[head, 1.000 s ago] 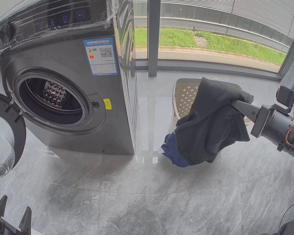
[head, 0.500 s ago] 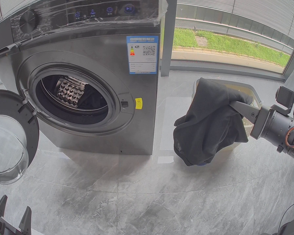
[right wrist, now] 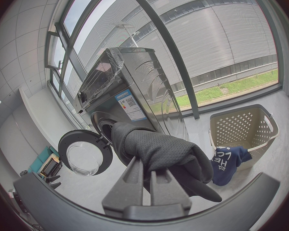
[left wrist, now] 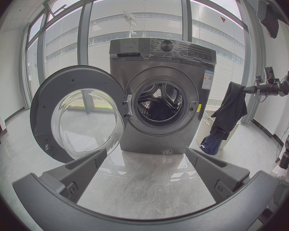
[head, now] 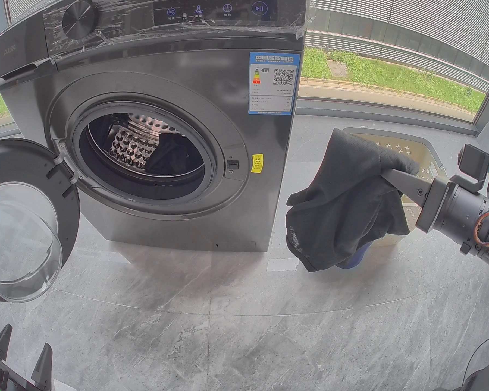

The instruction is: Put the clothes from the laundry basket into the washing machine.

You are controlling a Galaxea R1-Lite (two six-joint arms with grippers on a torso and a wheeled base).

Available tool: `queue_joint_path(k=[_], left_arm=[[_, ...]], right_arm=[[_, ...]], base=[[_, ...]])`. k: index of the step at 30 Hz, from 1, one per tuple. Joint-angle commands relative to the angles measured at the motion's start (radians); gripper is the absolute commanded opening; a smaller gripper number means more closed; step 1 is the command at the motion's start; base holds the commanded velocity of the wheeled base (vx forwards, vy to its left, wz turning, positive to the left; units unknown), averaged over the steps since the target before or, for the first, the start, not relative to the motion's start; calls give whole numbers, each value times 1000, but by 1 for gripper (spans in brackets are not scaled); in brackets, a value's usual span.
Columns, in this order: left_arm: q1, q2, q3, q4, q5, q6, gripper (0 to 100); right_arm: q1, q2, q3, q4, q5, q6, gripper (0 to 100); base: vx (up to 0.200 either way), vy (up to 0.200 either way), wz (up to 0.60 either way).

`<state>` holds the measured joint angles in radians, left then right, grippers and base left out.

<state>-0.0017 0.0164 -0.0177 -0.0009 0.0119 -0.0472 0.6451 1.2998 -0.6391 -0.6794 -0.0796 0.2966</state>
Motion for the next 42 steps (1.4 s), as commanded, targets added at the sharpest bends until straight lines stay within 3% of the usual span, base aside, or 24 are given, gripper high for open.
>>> queue_joint_path(k=[1, 7, 31, 42], left_arm=[[0, -12, 18, -1, 0, 0, 100], [0, -12, 18, -1, 0, 0, 100], [0, -12, 18, -1, 0, 0, 100], [0, -12, 18, -1, 0, 0, 100]], right_arm=[[1, -1, 1, 0, 0, 1, 0], [1, -1, 3, 0, 1, 1, 0], [1, -1, 4, 0, 1, 3, 0], [1, 1, 7, 0, 4, 4, 0]], base=[[-200, 0, 0], [0, 0, 0], [0, 200, 0], [0, 0, 0]])
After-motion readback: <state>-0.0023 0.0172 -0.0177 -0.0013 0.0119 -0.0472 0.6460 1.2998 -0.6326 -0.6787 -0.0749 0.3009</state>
